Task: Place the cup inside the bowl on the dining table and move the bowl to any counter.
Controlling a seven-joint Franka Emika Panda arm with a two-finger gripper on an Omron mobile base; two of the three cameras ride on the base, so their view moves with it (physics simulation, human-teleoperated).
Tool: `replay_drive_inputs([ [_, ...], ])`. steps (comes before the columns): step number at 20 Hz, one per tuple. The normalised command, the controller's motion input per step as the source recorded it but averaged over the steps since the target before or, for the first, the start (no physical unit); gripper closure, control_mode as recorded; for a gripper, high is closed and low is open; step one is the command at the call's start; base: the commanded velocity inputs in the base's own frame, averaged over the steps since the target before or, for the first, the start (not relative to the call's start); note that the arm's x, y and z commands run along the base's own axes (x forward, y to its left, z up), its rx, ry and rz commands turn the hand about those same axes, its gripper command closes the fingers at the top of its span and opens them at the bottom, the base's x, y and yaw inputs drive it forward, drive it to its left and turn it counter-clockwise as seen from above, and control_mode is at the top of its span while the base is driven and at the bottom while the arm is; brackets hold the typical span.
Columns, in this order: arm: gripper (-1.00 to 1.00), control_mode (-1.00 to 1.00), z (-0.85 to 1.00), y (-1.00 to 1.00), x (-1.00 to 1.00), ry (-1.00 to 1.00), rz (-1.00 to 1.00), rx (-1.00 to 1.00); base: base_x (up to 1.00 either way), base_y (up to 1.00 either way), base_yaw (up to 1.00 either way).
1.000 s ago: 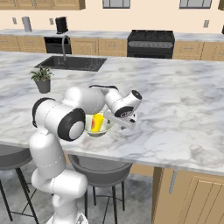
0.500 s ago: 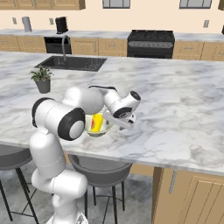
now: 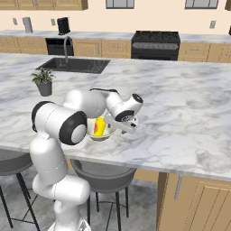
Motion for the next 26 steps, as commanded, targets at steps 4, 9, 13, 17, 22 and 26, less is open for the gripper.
replay_drive_inputs([
  [4,-1.0,-1.0,-0.05,0.02,0.0,0.0,0.0,0.0,0.0,0.0,0.0],
  [9,-1.0,-1.0,-0.08,0.02,0.0,0.0,0.0,0.0,0.0,0.0,0.0],
  [13,-1.0,-1.0,-0.07,0.03,0.0,0.0,0.0,0.0,0.0,0.0,0.0],
  [17,-1.0,-1.0,-0.05,0.03,0.0,0.0,0.0,0.0,0.0,0.0,0.0],
  [22,-1.0,-1.0,-0.07,0.03,0.0,0.0,0.0,0.0,0.0,0.0,0.0],
  [26,-1.0,-1.0,-0.08,0.05,0.0,0.0,0.0,0.0,0.0,0.0,0.0],
])
